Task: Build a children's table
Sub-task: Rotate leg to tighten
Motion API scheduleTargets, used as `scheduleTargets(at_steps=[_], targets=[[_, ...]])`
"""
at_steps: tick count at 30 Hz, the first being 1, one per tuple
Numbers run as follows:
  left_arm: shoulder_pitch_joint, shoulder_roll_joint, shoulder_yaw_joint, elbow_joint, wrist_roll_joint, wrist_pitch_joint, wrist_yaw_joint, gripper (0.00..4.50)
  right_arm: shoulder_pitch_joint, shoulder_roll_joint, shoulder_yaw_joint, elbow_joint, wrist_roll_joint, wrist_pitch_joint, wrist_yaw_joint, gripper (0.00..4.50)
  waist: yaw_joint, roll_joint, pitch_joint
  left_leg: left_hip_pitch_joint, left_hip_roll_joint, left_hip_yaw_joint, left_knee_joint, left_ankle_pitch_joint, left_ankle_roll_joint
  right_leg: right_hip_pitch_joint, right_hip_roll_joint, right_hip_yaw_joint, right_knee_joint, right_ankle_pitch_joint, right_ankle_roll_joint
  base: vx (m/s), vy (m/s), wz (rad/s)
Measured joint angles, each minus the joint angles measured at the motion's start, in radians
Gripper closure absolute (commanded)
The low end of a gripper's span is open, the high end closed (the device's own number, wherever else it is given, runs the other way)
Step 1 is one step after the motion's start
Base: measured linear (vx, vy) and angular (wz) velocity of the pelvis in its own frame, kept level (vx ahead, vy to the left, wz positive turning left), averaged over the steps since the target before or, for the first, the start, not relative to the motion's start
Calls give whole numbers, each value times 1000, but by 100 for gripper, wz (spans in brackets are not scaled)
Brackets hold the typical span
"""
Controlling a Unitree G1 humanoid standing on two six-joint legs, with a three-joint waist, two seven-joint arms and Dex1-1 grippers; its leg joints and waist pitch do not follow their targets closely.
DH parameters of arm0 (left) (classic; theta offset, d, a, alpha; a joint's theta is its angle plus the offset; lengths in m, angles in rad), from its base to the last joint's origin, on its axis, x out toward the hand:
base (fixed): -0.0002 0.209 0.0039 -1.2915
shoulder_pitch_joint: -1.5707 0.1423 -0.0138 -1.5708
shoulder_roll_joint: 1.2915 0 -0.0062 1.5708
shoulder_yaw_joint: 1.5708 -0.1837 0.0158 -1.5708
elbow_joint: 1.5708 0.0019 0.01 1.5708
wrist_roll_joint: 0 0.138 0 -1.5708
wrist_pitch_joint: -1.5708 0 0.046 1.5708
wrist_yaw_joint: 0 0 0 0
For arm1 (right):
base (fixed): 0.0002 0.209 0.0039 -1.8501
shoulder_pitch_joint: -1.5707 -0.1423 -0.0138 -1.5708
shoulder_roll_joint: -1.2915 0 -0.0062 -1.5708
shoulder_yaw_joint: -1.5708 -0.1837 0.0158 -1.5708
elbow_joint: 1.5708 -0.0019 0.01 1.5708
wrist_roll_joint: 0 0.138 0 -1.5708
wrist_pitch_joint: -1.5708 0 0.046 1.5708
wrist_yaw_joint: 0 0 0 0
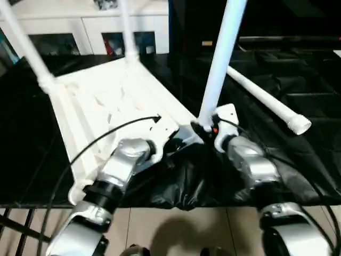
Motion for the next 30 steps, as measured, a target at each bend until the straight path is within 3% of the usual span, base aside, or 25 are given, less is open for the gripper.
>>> scheduleTargets(at_steps=[3, 4, 11, 13, 19, 23, 30], targets=[[0, 0, -3, 0, 4, -3, 1, 450, 0, 1, 0, 0, -7, -4, -2, 178, -2, 0, 0, 0, 0, 0, 0, 0, 0, 0, 0, 0, -1, 0, 0, 0, 0, 0], [0, 1, -4, -1, 5, -4, 1, 450, 0, 2, 0, 0, -7, -5, -2, 122, -2, 0, 0, 0, 0, 0, 0, 0, 0, 0, 0, 0, -1, 0, 0, 0, 0, 0], [2, 19, -4, -7, 13, -9, -16, 450, 0, 29, -16, -1, -4, -28, 19, 57, -14, 0, 0, -1, 0, 1, 0, 0, 0, -1, 0, 0, -1, 0, 0, 0, 0, 0], [16, 46, -7, -27, 12, -25, -53, 450, 13, 12, 17, -13, -18, -49, 59, 38, -19, 0, 0, -2, 0, 1, -1, 0, 0, -2, 0, 0, -1, 0, 0, 0, 0, 0], [37, 101, -6, -47, -8, -56, -134, 450, 30, -51, 77, -44, -38, -63, 206, 38, -18, 0, 0, -2, 1, 1, -3, 0, 0, -4, 1, 0, 0, 0, 0, 0, 0, 0], [70, 162, -9, -85, -40, -84, -240, 450, 53, -119, 128, -84, -38, -74, 361, 38, -10, 0, 0, -3, 1, 1, -3, -1, -1, -4, 1, 0, 0, 1, 0, 0, 0, 0], [106, 249, -32, -137, -79, -124, -416, 450, 99, -206, 179, -170, 5, -70, 612, 38, 27, -1, 0, -4, 0, 2, -2, -1, -1, -3, 0, 1, -1, 2, -2, 0, 0, 0]])
